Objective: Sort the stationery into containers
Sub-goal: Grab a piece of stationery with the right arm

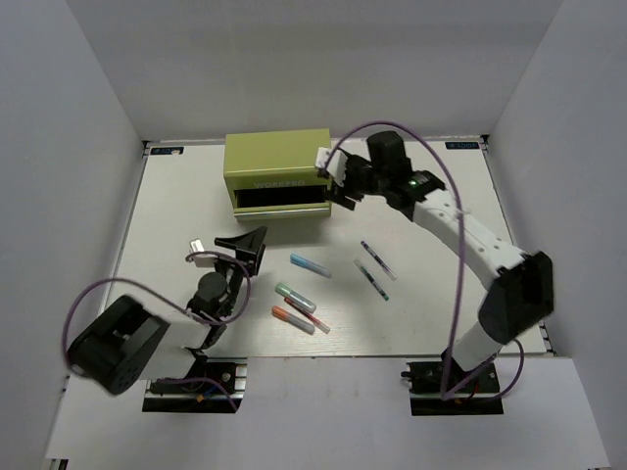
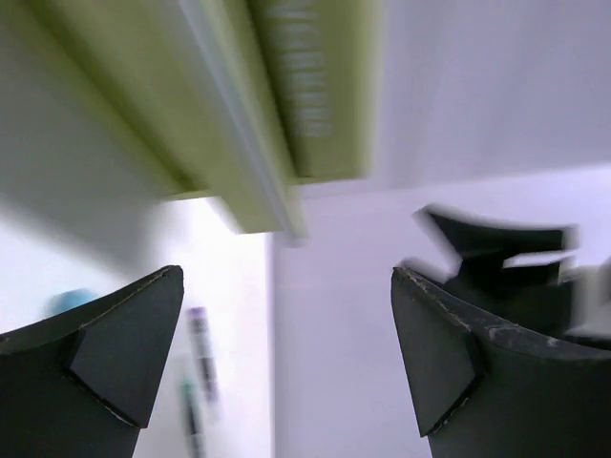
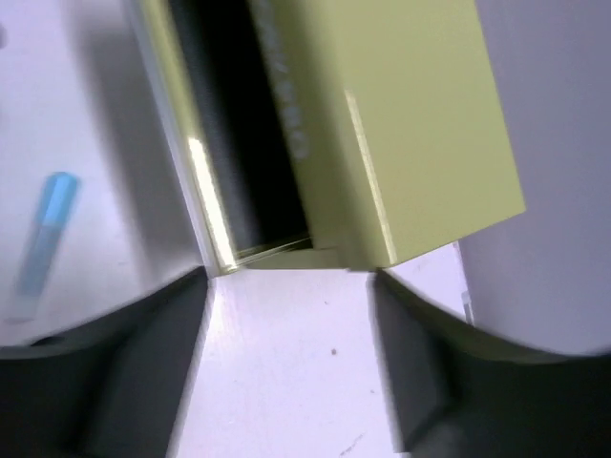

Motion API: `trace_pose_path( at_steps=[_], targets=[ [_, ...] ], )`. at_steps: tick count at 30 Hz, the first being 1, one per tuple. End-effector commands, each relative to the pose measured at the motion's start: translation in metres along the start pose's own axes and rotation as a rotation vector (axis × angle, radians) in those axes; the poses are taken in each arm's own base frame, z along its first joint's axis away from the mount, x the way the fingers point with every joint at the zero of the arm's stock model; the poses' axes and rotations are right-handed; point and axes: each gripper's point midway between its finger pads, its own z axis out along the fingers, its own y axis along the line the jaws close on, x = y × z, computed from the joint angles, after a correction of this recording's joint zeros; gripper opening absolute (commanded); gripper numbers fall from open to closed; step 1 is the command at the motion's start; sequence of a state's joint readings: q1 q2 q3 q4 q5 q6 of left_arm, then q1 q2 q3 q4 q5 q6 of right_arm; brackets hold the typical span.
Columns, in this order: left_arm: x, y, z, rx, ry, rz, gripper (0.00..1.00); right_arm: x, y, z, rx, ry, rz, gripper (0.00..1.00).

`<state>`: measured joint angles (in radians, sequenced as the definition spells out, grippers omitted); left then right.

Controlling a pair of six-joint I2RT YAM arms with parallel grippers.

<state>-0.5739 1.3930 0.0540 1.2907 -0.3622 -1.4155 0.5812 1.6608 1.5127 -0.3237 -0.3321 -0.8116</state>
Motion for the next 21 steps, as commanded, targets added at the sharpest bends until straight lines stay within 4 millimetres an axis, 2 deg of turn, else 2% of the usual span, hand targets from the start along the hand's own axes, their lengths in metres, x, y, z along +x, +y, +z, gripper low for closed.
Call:
trace_pose_path(
  at_steps=[1, 2, 3, 4, 5, 6, 7, 9, 12, 14, 15, 16, 18, 19, 21],
  targets=[
    [0.008, -0.032, -0.01, 0.067, 0.084, 0.077, 1.0, -0.017, 0.046, -0.037, -0.134, -0.142, -0.057, 0.67],
    [0.015, 0.011, -0.014, -0.131, 0.141, 0.184, 1.0, -0.021, 0.061, -0.059, -0.141, -0.171, -0.074, 0.6],
    [0.01, -0.003, -0.016, -0.123, 0.149, 0.301, 1.0, -0.02, 0.076, -0.064, -0.187, -0.192, -0.083, 0.55],
    [0.008, -0.029, -0.007, -0.119, 0.153, 0.359, 1.0, -0.022, 0.093, -0.074, -0.23, -0.219, -0.081, 0.46],
    [0.01, 0.0, -0.018, -0.267, 0.218, 0.446, 1.0, -0.004, 0.118, -0.076, -0.284, -0.192, -0.043, 0.4],
    [0.008, -0.018, -0.015, -0.273, 0.229, 0.498, 1.0, -0.002, 0.128, -0.077, -0.317, -0.196, -0.014, 0.35],
    [0.006, -0.014, -0.018, -0.314, 0.249, 0.535, 1.0, 0.009, 0.141, -0.076, -0.344, -0.179, 0.016, 0.3],
    [0.003, -0.008, -0.028, -0.402, 0.288, 0.58, 1.0, 0.023, 0.16, -0.07, -0.398, -0.149, 0.092, 0.3],
    [0.0, -0.003, -0.039, -0.479, 0.317, 0.602, 1.0, 0.033, 0.168, -0.055, -0.429, -0.107, 0.185, 0.45],
    [-0.004, -0.004, -0.044, -0.504, 0.32, 0.62, 1.0, 0.028, 0.163, -0.044, -0.405, -0.107, 0.202, 0.59],
    [-0.009, -0.006, -0.05, -0.529, 0.32, 0.629, 0.98, 0.037, 0.164, -0.032, -0.398, -0.073, 0.231, 0.62],
    [-0.01, -0.008, -0.053, -0.536, 0.323, 0.631, 0.98, 0.038, 0.167, -0.025, -0.398, -0.054, 0.234, 0.65],
    [-0.016, -0.012, -0.063, -0.557, 0.321, 0.639, 0.97, 0.043, 0.17, -0.008, -0.405, -0.033, 0.244, 0.65],
    [-0.018, -0.012, -0.067, -0.564, 0.324, 0.641, 0.96, 0.053, 0.175, -0.001, -0.406, 0.008, 0.266, 0.65],
    [-0.023, -0.01, -0.078, -0.587, 0.316, 0.629, 0.96, 0.049, 0.18, 0.01, -0.404, 0.007, 0.249, 0.65]
  ],
)
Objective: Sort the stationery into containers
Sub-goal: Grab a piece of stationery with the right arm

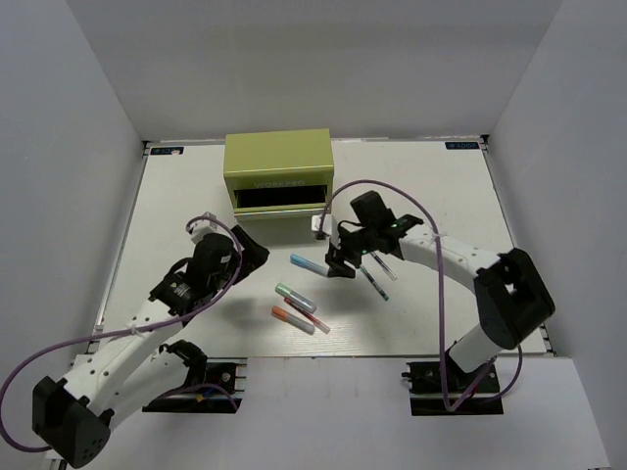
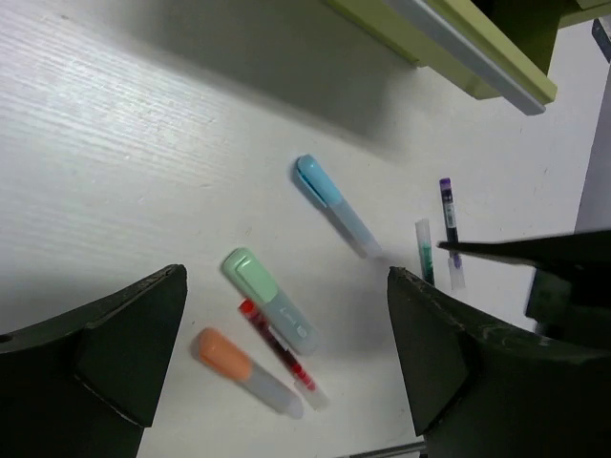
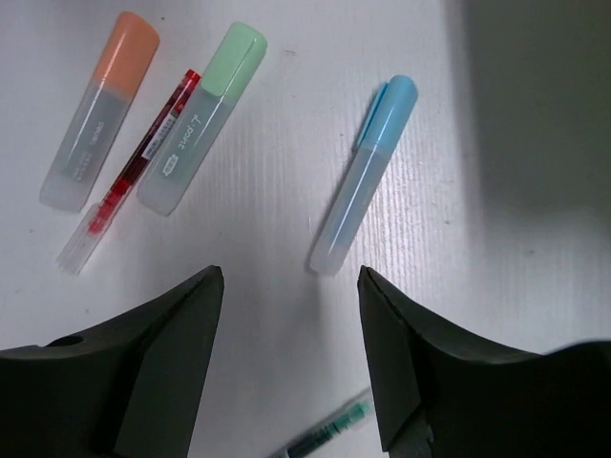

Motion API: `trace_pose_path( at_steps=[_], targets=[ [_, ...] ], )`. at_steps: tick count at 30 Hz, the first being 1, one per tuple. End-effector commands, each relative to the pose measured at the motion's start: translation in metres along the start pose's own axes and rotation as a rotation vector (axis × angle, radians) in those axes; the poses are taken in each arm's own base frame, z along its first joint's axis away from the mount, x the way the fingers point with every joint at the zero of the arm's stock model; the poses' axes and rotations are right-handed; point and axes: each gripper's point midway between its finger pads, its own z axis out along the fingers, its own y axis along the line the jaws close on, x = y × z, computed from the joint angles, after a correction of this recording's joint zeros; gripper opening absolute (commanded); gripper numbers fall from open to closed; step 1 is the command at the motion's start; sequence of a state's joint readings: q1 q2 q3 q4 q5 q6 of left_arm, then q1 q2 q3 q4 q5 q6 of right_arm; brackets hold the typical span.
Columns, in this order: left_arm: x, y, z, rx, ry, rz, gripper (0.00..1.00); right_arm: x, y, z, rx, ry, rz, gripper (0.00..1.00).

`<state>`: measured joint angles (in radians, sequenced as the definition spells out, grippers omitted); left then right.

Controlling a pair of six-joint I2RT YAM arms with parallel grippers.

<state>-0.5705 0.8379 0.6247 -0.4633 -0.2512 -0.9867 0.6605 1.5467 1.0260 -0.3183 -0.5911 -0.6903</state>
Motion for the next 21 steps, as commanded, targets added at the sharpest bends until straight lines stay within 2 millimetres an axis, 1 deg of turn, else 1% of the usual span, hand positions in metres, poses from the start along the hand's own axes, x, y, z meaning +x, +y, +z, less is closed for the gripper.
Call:
trace_pose_path(
  at_steps=[1, 2, 3, 4, 5, 6, 8, 9, 10, 11, 13, 14, 15, 17, 19, 20, 21],
  targets=[
    [-0.007, 0.012, -0.03, -0.036, -0.005, 0.01, 0.95, -0.01, -0.018, 0.017, 0.078, 0.006, 0.019, 0.65],
    [-0.006, 0.017, -0.032, -0.045, -0.012, -0.018, 0.94, -0.013, -0.015, 0.023, 0.077, 0.01, 0.008, 0.65],
    [-0.003, 0.024, -0.038, -0.043, -0.014, -0.04, 0.94, -0.005, -0.018, 0.031, 0.097, 0.042, 0.022, 0.65],
    [-0.003, 0.024, -0.038, -0.043, -0.014, -0.041, 0.94, -0.004, -0.019, 0.034, 0.096, 0.044, 0.023, 0.65],
    [-0.005, 0.026, -0.044, -0.031, -0.034, -0.055, 0.94, -0.004, -0.018, 0.04, 0.107, 0.057, 0.014, 0.65],
    [-0.004, 0.028, -0.045, -0.026, -0.038, -0.072, 0.94, 0.001, -0.022, 0.045, 0.126, 0.076, 0.02, 0.66],
    [-0.002, 0.033, -0.049, -0.029, -0.035, -0.08, 0.94, 0.008, -0.03, 0.053, 0.175, 0.111, 0.028, 0.66],
    [-0.002, 0.034, -0.05, -0.028, -0.036, -0.081, 0.94, 0.004, -0.035, 0.059, 0.195, 0.101, 0.015, 0.66],
    [-0.003, 0.032, -0.052, -0.019, -0.042, -0.093, 0.94, 0.003, -0.039, 0.06, 0.214, 0.103, 0.016, 0.66],
    [0.0, 0.038, -0.053, -0.039, -0.03, -0.086, 0.94, 0.012, -0.043, 0.064, 0.237, 0.133, 0.027, 0.66],
    [0.002, 0.041, -0.053, -0.05, -0.023, -0.083, 0.94, 0.007, -0.049, 0.067, 0.257, 0.133, 0.018, 0.66],
    [0.002, 0.041, -0.053, -0.051, -0.023, -0.083, 0.94, 0.012, -0.053, 0.07, 0.27, 0.152, 0.018, 0.66],
    [0.003, 0.042, -0.051, -0.059, -0.017, -0.08, 0.94, 0.012, -0.054, 0.071, 0.272, 0.152, 0.015, 0.66],
    [0.008, 0.041, -0.051, -0.057, 0.006, -0.077, 0.94, 0.019, -0.053, 0.076, 0.265, 0.175, 0.015, 0.66],
    [0.011, 0.041, -0.05, -0.059, 0.022, -0.065, 0.94, 0.023, -0.052, 0.079, 0.255, 0.182, 0.017, 0.62],
    [0.012, 0.04, -0.05, -0.053, 0.031, -0.065, 0.93, 0.028, -0.049, 0.08, 0.242, 0.195, 0.023, 0.6],
    [0.016, 0.039, -0.048, -0.047, 0.05, -0.049, 0.88, 0.028, -0.046, 0.082, 0.224, 0.189, 0.02, 0.58]
  ],
)
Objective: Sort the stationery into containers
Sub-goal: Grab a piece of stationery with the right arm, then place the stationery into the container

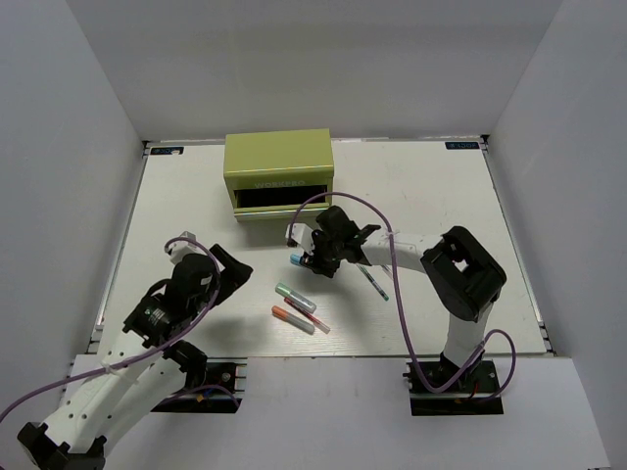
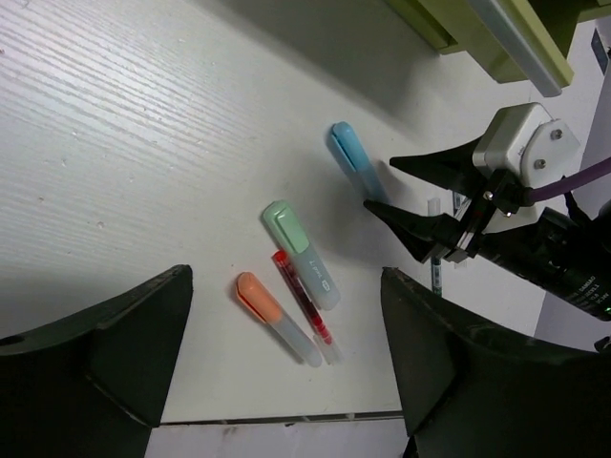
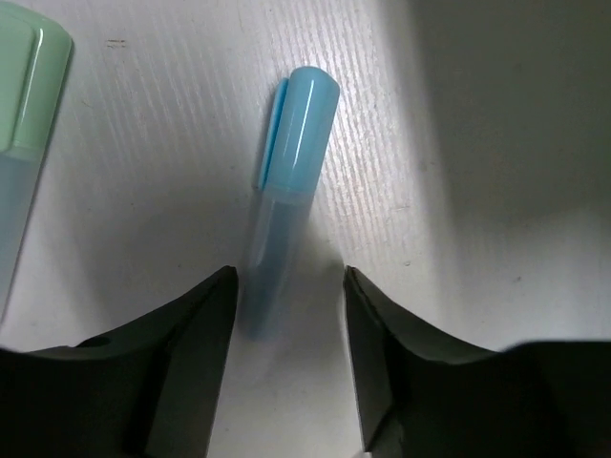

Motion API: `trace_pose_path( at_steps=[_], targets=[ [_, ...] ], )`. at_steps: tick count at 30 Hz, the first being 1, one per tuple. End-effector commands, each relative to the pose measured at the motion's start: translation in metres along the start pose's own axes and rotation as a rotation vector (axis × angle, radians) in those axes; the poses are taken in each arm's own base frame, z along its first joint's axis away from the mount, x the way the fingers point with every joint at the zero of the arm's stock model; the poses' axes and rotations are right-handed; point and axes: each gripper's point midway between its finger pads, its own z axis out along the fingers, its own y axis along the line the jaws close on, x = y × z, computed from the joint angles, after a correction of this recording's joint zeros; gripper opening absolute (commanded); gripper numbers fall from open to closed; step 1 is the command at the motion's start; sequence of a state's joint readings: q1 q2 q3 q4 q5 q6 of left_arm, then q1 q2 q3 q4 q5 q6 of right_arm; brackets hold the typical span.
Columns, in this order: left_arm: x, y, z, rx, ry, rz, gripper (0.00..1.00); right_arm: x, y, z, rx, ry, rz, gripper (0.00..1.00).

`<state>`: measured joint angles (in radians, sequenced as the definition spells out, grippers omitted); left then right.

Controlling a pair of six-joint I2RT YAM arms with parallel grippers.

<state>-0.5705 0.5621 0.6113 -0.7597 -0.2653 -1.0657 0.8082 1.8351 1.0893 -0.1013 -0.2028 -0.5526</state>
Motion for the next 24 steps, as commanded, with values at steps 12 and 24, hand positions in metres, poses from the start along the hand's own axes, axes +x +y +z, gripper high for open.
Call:
trace_pose_path(
  at_steps=[12, 24],
  targets=[
    [0.023, -0.019, 0.005, 0.162, 0.108, 0.259, 0.64, -0.009, 0.027, -0.012, -0.15, -0.036, -0.038, 0.19],
    [0.043, -0.041, 0.006, 0.263, 0.216, 0.272, 0.5, -0.146, -0.013, -0.144, 0.041, -0.399, -0.337, 0.12]
  ],
)
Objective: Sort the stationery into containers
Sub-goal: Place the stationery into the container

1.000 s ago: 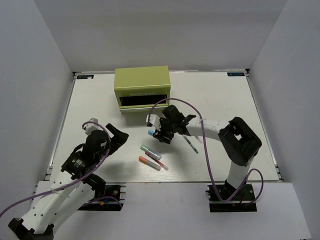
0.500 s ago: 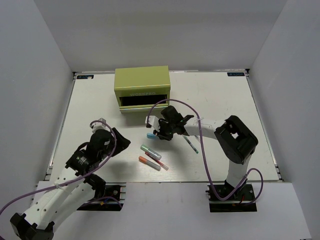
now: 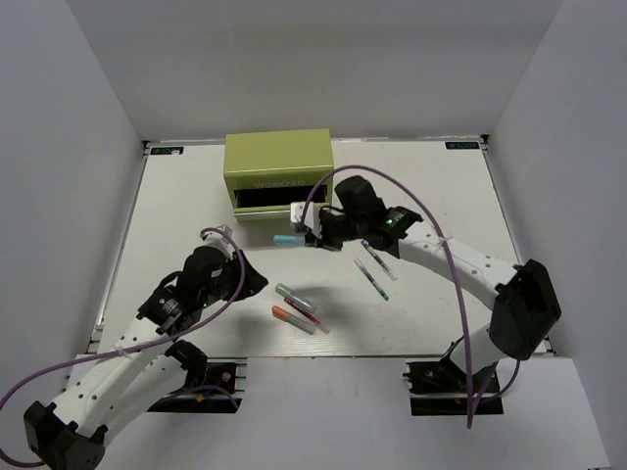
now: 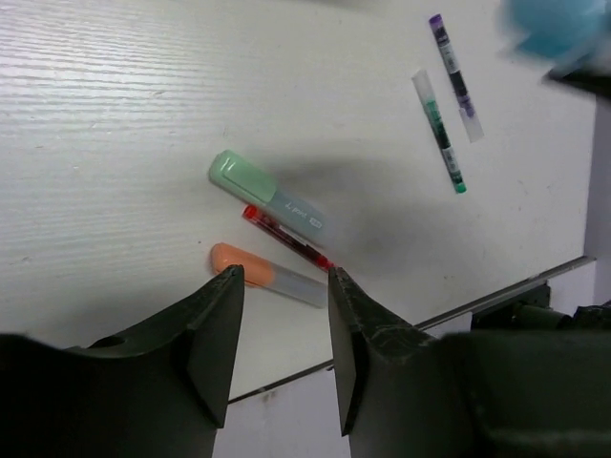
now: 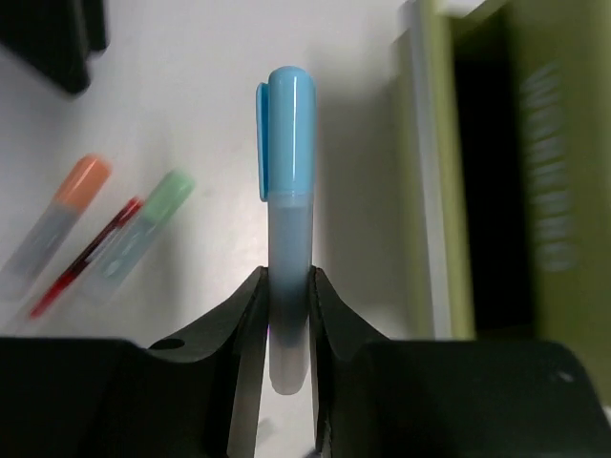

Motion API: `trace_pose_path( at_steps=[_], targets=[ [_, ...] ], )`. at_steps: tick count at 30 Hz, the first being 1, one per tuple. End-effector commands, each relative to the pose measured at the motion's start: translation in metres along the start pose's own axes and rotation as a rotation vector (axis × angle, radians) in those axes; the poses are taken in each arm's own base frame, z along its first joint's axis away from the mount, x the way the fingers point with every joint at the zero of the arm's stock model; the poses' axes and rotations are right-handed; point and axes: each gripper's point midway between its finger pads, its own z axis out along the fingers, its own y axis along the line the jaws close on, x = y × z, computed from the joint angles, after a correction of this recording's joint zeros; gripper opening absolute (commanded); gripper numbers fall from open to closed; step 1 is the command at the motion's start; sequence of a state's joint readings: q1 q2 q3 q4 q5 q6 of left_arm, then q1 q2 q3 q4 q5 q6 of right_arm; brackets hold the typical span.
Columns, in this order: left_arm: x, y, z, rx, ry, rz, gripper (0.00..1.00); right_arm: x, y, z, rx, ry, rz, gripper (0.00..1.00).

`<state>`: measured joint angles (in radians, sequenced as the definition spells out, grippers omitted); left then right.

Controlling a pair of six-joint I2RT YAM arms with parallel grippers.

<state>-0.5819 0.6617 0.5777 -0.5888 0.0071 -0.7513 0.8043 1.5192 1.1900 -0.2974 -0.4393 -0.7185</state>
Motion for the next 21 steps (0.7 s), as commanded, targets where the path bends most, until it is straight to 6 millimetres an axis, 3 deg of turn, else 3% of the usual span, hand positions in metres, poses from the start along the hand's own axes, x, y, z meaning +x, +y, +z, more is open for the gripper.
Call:
trace_pose_path(
  at_steps=[1, 2, 3, 4, 9, 10, 12, 17, 21],
  targets=[
    [-0.005, -0.019, -0.001, 0.085, -0.017, -0.057, 0.52, -0.043, -0.044, -0.024, 0.134, -0.067, -0.132, 0.12],
    [-0.004, -0.02, -0.001, 0.097, -0.026, -0.095, 0.52, -0.042, -0.05, -0.022, 0.148, -0.06, -0.136, 0.12],
    [-0.009, -0.023, -0.002, 0.106, -0.047, -0.113, 0.52, -0.057, -0.067, -0.029, 0.193, -0.081, -0.157, 0.12],
    [-0.011, -0.024, -0.002, 0.115, -0.064, -0.147, 0.53, -0.049, -0.077, -0.023, 0.217, -0.051, -0.152, 0.12],
    [-0.014, -0.023, -0.002, 0.108, -0.093, -0.264, 0.57, -0.056, -0.128, -0.013, 0.339, -0.035, -0.191, 0.12],
    [-0.013, -0.022, -0.003, 0.105, -0.088, -0.295, 0.58, -0.045, -0.135, 0.0, 0.336, -0.009, -0.178, 0.12],
    [-0.012, -0.021, -0.003, 0.094, -0.088, -0.381, 0.59, -0.047, -0.154, 0.005, 0.365, -0.006, -0.186, 0.12],
    [-0.015, -0.019, -0.008, 0.108, -0.121, -0.564, 0.62, -0.031, -0.169, 0.026, 0.358, 0.024, -0.167, 0.18],
    [-0.018, -0.019, -0.015, 0.12, -0.139, -0.699, 0.63, -0.027, -0.177, 0.03, 0.361, 0.034, -0.159, 0.41]
  ],
)
